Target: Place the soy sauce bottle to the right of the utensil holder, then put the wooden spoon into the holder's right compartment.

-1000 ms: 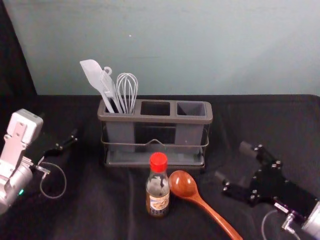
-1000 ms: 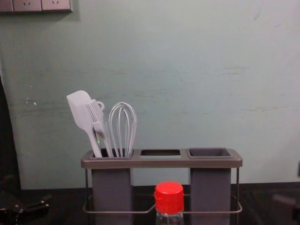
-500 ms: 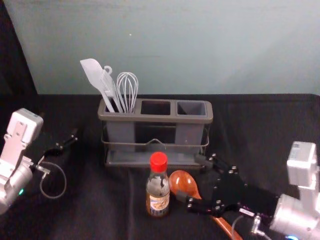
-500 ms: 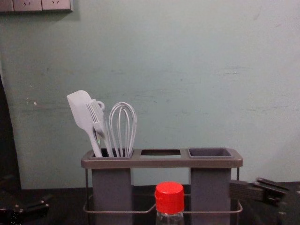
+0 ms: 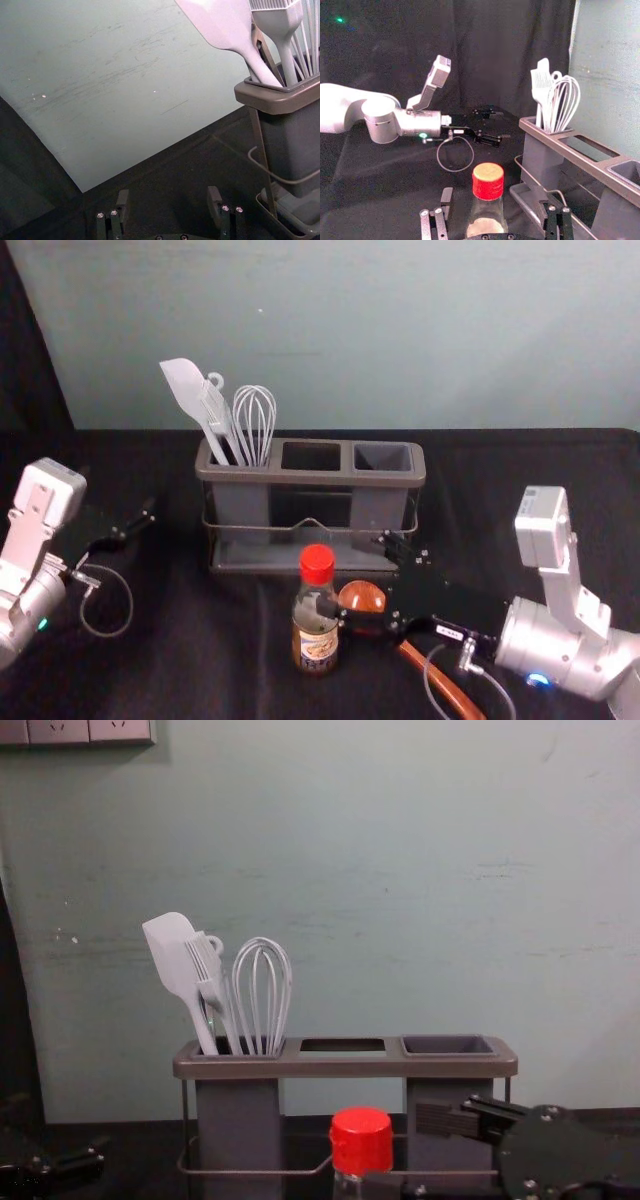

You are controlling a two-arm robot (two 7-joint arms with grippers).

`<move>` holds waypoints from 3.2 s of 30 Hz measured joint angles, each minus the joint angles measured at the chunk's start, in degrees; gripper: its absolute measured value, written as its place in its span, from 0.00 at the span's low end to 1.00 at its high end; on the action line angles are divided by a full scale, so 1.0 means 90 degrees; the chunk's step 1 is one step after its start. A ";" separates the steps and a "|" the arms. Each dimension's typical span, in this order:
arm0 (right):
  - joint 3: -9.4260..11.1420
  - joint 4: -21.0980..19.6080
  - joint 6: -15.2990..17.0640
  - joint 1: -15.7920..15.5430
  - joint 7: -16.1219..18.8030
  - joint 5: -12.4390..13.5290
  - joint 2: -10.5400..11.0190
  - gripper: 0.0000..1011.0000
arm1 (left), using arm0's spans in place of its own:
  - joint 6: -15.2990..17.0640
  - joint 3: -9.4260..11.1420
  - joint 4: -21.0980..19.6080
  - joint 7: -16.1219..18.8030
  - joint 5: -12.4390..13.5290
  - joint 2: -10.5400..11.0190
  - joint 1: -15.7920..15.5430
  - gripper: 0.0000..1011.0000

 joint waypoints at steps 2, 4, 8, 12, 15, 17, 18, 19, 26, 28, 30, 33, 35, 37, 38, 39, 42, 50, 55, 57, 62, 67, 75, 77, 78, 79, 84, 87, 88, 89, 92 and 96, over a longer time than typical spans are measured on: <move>-0.0038 0.0071 0.0037 0.0083 0.0011 -0.0031 -0.0062 0.99 | 0.0000 0.0000 0.0000 0.0000 0.0000 0.0000 0.0000 1.00; -0.0076 0.0122 0.0068 0.0148 0.0019 -0.0067 -0.0111 0.99 | -0.0001 0.0000 0.0000 0.0000 0.0000 0.0000 0.0000 1.00; -0.0150 0.0180 0.0100 0.0247 0.0033 -0.0149 -0.0188 0.99 | 0.0000 0.0000 0.0000 0.0000 0.0000 0.0000 0.0000 1.00; -0.0216 0.0224 0.0121 0.0318 0.0049 -0.0203 -0.0248 0.99 | 0.0000 0.0000 0.0000 0.0000 0.0000 0.0000 -0.0001 1.00; -0.0253 0.0249 0.0125 0.0356 0.0051 -0.0235 -0.0287 0.99 | 0.0000 0.0000 0.0000 0.0000 0.0000 0.0000 -0.0001 1.00; -0.0278 0.0274 0.0123 0.0390 0.0045 -0.0271 -0.0341 0.99 | 0.0000 0.0000 0.0000 0.0000 0.0000 0.0000 0.0000 1.00; -0.0281 0.0278 0.0121 0.0394 0.0036 -0.0281 -0.0350 0.99 | 0.0000 0.0000 0.0000 0.0000 0.0000 0.0000 0.0000 1.00; -0.0286 0.0292 0.0110 0.0408 0.0024 -0.0297 -0.0375 0.99 | 0.0000 0.0000 0.0000 0.0000 -0.0001 0.0000 0.0000 1.00; -0.0289 0.0386 0.0028 0.0439 -0.0002 -0.0298 -0.0476 0.99 | 0.0000 0.0000 0.0000 0.0000 0.0000 0.0000 0.0000 1.00; -0.0288 0.0393 0.0022 0.0441 -0.0002 -0.0296 -0.0481 0.99 | 0.0000 0.0000 0.0000 0.0000 0.0000 0.0000 0.0000 1.00; -0.0287 0.0392 0.0022 0.0440 -0.0004 -0.0296 -0.0478 0.99 | 0.0000 0.0000 0.0000 0.0000 0.0000 0.0000 0.0000 1.00; -0.0286 0.0386 0.0022 0.0440 -0.0009 -0.0296 -0.0472 0.99 | 0.0000 0.0000 0.0000 0.0000 0.0000 0.0000 0.0000 1.00; -0.0286 0.0384 0.0022 0.0441 -0.0011 -0.0296 -0.0470 0.99 | 0.0000 0.0000 0.0000 0.0000 0.0000 0.0000 0.0000 1.00; -0.0285 0.0379 0.0022 0.0440 -0.0013 -0.0296 -0.0467 0.99 | 0.0000 0.0000 0.0000 0.0000 0.0000 0.0000 0.0000 1.00; -0.0284 0.0377 0.0022 0.0440 -0.0014 -0.0296 -0.0466 0.97 | 0.0000 0.0000 0.0000 0.0000 0.0000 0.0000 0.0000 1.00; -0.0283 0.0377 0.0022 0.0440 -0.0014 -0.0296 -0.0466 0.95 | 0.0000 0.0000 0.0000 0.0000 0.0000 0.0000 -0.0001 1.00; -0.0281 0.0371 0.0022 0.0438 -0.0016 -0.0296 -0.0463 0.86 | 0.0000 0.0000 0.0000 0.0000 0.0000 0.0000 0.0000 1.00; -0.0280 0.0366 0.0024 0.0435 -0.0020 -0.0296 -0.0460 0.64 | 0.0000 0.0000 0.0000 0.0000 0.0000 0.0000 -0.0001 1.00; -0.0280 0.0363 0.0026 0.0433 -0.0023 -0.0296 -0.0457 0.50 | 0.0000 0.0000 0.0000 0.0000 0.0000 0.0000 -0.0001 1.00; -0.0280 0.0361 0.0027 0.0431 -0.0023 -0.0296 -0.0456 0.42 | 0.0000 0.0000 0.0000 0.0000 0.0000 0.0000 0.0000 1.00; -0.0280 0.0359 0.0031 0.0431 -0.0024 -0.0296 -0.0454 0.38 | 0.0000 0.0000 0.0000 0.0000 0.0000 0.0000 0.0000 1.00; -0.0280 0.0358 0.0031 0.0431 -0.0024 -0.0297 -0.0453 0.38 | 0.0000 0.0000 0.0000 0.0000 0.0000 0.0000 0.0000 1.00; -0.0009 0.0190 0.0093 0.0192 -0.0066 0.0128 -0.0377 0.38 | 0.0000 0.0000 0.0000 0.0000 0.0000 0.0000 0.0000 1.00; 0.0119 0.0057 0.0146 0.0064 -0.0136 0.0275 -0.0309 0.38 | 0.0000 0.0000 0.0000 0.0000 0.0000 0.0000 0.0000 1.00; 0.0185 -0.0026 0.0161 -0.0006 -0.0174 0.0354 -0.0272 0.38 | 0.0000 0.0000 0.0000 0.0000 0.0000 0.0000 0.0000 1.00; 0.0339 -0.0217 0.0175 -0.0183 -0.0247 0.0498 -0.0171 0.38 | 0.0000 0.0000 0.0000 0.0000 0.0000 0.0000 -0.0001 1.00; 0.0853 -0.0896 0.0227 -0.0814 -0.0500 0.0830 0.0288 0.38 | 0.0000 0.0000 0.0000 0.0000 0.0000 0.0000 0.0000 1.00; 0.1185 -0.1189 0.0268 -0.1205 -0.0679 0.0924 0.0573 0.38 | 0.0000 0.0000 0.0000 0.0000 0.0000 0.0000 -0.0001 1.00; 0.1270 -0.1236 0.0273 -0.1293 -0.0731 0.0941 0.0632 0.38 | 0.0000 0.0000 0.0000 0.0000 0.0000 0.0000 0.0000 1.00; 0.1356 -0.1276 0.0274 -0.1377 -0.0779 0.0955 0.0689 0.38 | 0.0000 0.0000 0.0000 0.0000 0.0000 0.0000 0.0000 1.00; 0.1719 -0.1356 0.0267 -0.1669 -0.0935 0.1005 0.0850 0.38 | 0.0000 0.0000 0.0000 0.0000 0.0000 0.0000 0.0000 1.00; 0.2135 -0.1285 0.0179 -0.1877 -0.1062 0.1093 0.0896 0.38 | 0.0000 0.0000 0.0000 0.0000 0.0000 0.0000 0.0000 1.00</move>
